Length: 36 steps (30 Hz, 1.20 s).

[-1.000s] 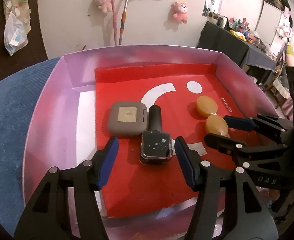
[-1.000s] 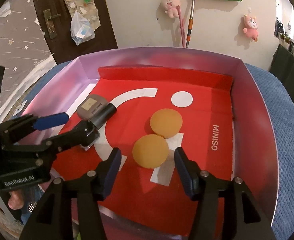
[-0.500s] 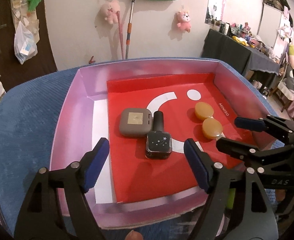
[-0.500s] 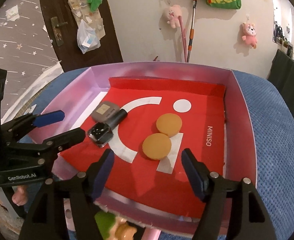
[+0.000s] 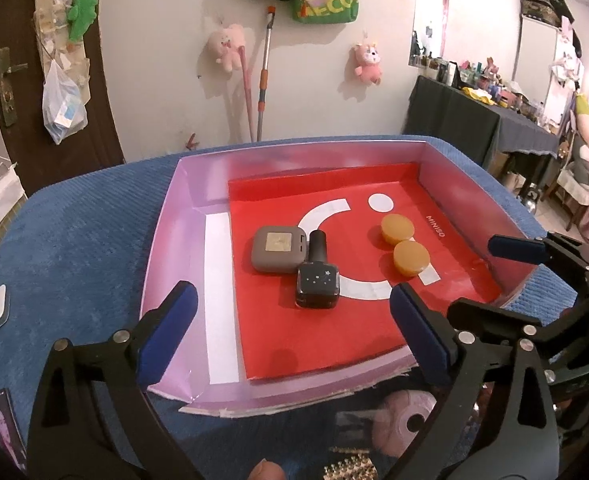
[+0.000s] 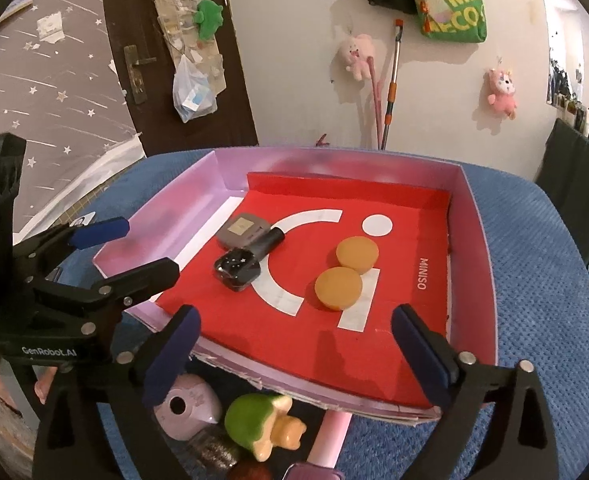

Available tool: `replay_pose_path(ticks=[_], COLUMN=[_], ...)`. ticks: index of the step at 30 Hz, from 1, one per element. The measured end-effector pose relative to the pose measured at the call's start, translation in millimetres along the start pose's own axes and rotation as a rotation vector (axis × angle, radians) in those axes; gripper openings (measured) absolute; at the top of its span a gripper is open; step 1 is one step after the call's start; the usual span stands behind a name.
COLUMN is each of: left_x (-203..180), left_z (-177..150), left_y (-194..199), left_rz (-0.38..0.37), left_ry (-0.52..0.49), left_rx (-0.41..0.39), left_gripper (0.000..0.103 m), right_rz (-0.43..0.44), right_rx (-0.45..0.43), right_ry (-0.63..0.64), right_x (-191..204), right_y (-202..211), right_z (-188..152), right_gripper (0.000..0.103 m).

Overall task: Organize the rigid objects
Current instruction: 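Open both tools and withdraw them from the box, then move left tool over the gold studded block while right tool approaches the pink polish bottle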

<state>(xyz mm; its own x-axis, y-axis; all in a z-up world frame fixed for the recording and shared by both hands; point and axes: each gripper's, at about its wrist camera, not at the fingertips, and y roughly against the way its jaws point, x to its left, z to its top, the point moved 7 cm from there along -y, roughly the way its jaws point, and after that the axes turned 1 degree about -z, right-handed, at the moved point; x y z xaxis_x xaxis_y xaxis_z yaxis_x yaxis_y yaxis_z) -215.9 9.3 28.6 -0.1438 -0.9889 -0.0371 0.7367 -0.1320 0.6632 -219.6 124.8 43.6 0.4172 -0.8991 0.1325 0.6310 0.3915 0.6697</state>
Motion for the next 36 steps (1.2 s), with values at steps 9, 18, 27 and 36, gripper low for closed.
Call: replay_pose_path(ticks=[9, 18, 27, 36], left_x=[0, -6, -10, -16], left_z=[-10, -23, -43, -64], left_y=[14, 26, 37, 46], left_rz=[0.010, 0.032, 0.038, 0.040], left_ry=[0.005, -0.019, -0.010, -0.018], left_rx=[-0.014, -0.018, -0.001, 0.019], left_gripper=[0.103, 0.103, 0.103, 0.103], right_rz=[-0.014, -0.040, -0.027, -0.020], right_rx=[-0.050, -0.079, -0.074, -0.056], right_ry=[-0.006, 0.028, 0.017, 0.019], right_x=[2, 13, 19, 28], right_y=[20, 37, 49, 55], right_z=[-6, -21, -38, -61], right_gripper=[0.103, 0.103, 0.103, 0.103])
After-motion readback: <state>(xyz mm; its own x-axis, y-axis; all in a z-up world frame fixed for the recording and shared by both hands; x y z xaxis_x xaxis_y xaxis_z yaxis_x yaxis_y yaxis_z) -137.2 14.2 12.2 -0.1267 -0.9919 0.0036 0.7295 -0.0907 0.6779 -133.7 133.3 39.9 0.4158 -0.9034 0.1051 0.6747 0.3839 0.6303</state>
